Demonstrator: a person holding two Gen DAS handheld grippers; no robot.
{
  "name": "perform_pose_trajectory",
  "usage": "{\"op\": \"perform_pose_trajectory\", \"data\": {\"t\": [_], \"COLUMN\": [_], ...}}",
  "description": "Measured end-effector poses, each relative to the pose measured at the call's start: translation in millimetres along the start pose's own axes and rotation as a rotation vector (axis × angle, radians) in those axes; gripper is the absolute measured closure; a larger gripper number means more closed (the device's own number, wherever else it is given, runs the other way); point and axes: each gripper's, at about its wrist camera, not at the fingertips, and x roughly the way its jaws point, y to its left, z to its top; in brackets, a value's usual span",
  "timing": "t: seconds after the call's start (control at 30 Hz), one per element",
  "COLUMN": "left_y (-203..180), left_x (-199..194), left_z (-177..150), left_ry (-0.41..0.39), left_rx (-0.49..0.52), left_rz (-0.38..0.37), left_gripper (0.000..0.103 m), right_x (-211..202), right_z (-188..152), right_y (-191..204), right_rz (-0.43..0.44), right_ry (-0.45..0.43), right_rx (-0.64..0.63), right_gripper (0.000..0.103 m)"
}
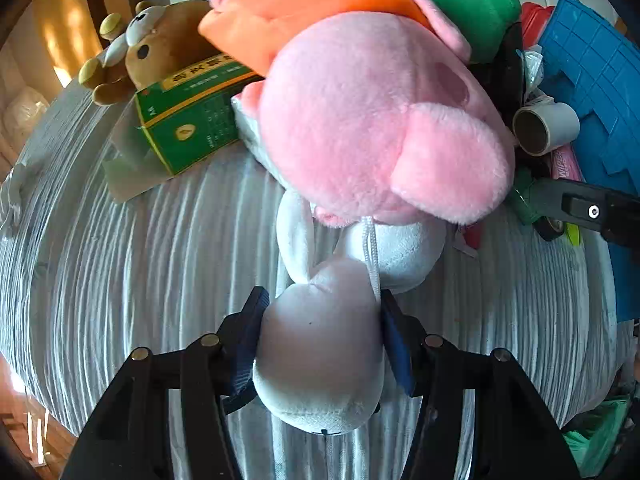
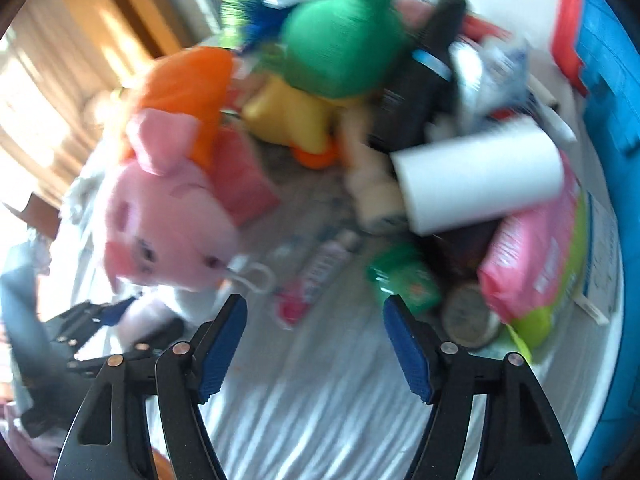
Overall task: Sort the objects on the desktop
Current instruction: 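Close the left tool on the white plush bunny and lift it, then grasp the pink pig plush in orange dress with the right tool while the left tool holds the bunny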
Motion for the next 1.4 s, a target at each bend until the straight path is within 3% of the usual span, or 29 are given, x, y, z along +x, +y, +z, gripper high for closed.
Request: {"op": "perform_pose_trajectory", "data": {"t": [0.07, 0.3, 0.37, 0.5, 0.6, 0.67, 0.97, 1.07, 1.17, 1.33, 1.4], "left_y": [11, 54, 59, 87, 103, 107, 106, 105, 117, 120, 112], "left_x": [-5, -19, -23, -33, -31, -24, -58, -66, -53, -27, -13], "left_z": [-5, -21, -29, -34, -40, -26, -9, -6, -5, -12, -11], "left_ry": [-0.010, -0.041, -0.058, -0.070, -0.057, -0.058, -0.157, -0.169, -0.124, -0.052, -0.030], "left_rx": [-0.033, -0.158, -0.169, -0.207, -0.227, -0.224, -0.115, -0.087, -0.091, -0.051, -0.021], "left_rz": [0.012, 0.077, 0.112, 0.147, 0.127, 0.104, -0.059, -0.011, 0.011, -0.021, 0.023], "left_gripper": [0.049, 0.049, 0.049, 0.049, 0.049, 0.047, 0.046, 0.040, 0.040, 0.040, 0.040], "right_x": [-5, -16, -14, -2, 23, 39, 30, 28, 25, -1, -11], "right_z": [3, -3, -1, 7, 13, 13, 22, 19, 15, 8, 8], "right_y": [14, 59, 74, 102, 106, 103, 87, 88, 84, 40, 22], "right_rz": [0.007, 0.101, 0.145, 0.150, 0.158, 0.172, 0.054, 0.047, 0.013, -0.076, -0.109], "right_ry": [-0.012, -0.015, -0.019, -0.016, 0.033, 0.068, 0.013, 0.018, 0.009, -0.026, -0.026], "right_rx": [-0.029, -0.103, -0.105, -0.105, -0.027, 0.004, 0.033, 0.032, 0.042, 0.125, 0.151], "right_gripper": [0.021, 0.017, 0.001, 0.000, 0.000, 0.000, 0.000, 0.000, 0.000, 0.000, 0.000]}}
